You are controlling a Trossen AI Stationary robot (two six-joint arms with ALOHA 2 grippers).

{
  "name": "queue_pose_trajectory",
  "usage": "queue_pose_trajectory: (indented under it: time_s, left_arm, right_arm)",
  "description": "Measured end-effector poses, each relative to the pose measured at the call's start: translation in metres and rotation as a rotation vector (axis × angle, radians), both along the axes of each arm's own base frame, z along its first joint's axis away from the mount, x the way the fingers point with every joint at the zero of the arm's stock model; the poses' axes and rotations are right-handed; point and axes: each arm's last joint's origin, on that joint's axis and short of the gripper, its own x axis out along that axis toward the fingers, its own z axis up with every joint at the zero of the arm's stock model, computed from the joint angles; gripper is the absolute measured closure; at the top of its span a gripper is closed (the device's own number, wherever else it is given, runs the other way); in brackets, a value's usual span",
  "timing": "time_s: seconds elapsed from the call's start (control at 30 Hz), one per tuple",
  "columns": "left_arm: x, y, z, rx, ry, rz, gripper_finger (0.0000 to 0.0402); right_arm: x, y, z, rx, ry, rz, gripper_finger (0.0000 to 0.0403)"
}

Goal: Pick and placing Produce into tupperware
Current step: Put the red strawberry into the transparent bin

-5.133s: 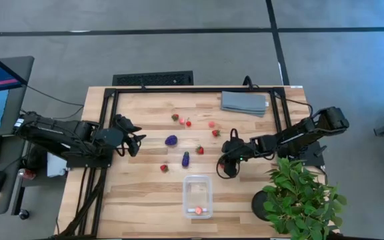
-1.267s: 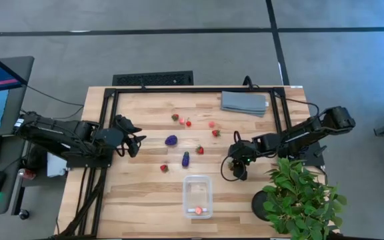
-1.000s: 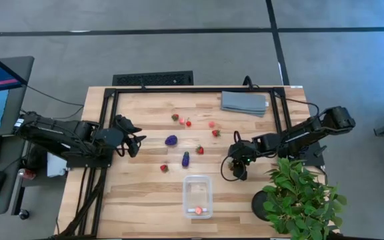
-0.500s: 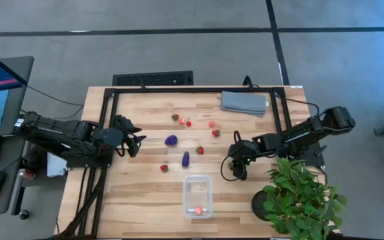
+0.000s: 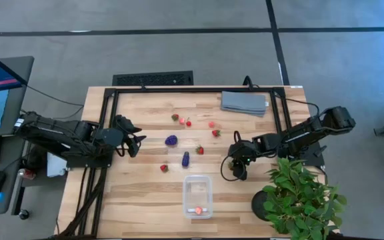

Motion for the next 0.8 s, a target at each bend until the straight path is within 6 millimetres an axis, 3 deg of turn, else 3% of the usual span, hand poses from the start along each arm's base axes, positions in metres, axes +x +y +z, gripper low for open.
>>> queue_pose_trajectory:
  time_s: [0.8]
  left_arm:
    - [0.0001,0.0000,-0.0001,0.000,0.001,0.000,0.0225]
  right_arm:
    - [0.0000,-0.0001,0.0000,0.001,0.001,0.000,0.0223]
